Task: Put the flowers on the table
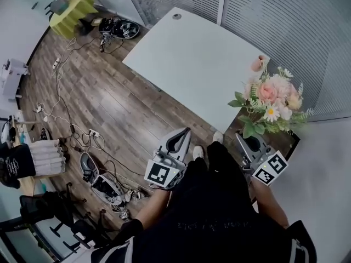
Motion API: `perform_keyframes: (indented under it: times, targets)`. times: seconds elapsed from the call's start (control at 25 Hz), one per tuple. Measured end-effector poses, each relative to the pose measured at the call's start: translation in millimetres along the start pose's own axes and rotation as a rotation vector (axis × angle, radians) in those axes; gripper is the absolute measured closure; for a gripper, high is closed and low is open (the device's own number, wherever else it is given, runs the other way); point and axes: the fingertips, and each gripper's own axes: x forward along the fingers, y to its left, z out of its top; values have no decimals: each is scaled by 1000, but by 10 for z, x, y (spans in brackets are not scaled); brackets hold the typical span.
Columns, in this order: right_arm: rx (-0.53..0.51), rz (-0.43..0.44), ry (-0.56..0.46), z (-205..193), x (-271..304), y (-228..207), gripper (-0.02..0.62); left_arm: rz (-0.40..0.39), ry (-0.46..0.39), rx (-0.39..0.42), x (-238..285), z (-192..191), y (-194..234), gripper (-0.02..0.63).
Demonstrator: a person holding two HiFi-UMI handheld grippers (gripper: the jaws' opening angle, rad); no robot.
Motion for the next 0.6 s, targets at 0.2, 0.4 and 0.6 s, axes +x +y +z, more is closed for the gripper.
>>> perform_keyframes:
  times: [0.2,0.4,0.6]
  targets:
    - [27,23,-20,157,79,-350,559,16,17,-15,359,-14,9,588]
    - [23,58,-7,264,181,-778,560,38,19,-20,770,39,2,588]
    - [28,84,36,361,238,-1068,560,74,28,24,1050,175,-9,588]
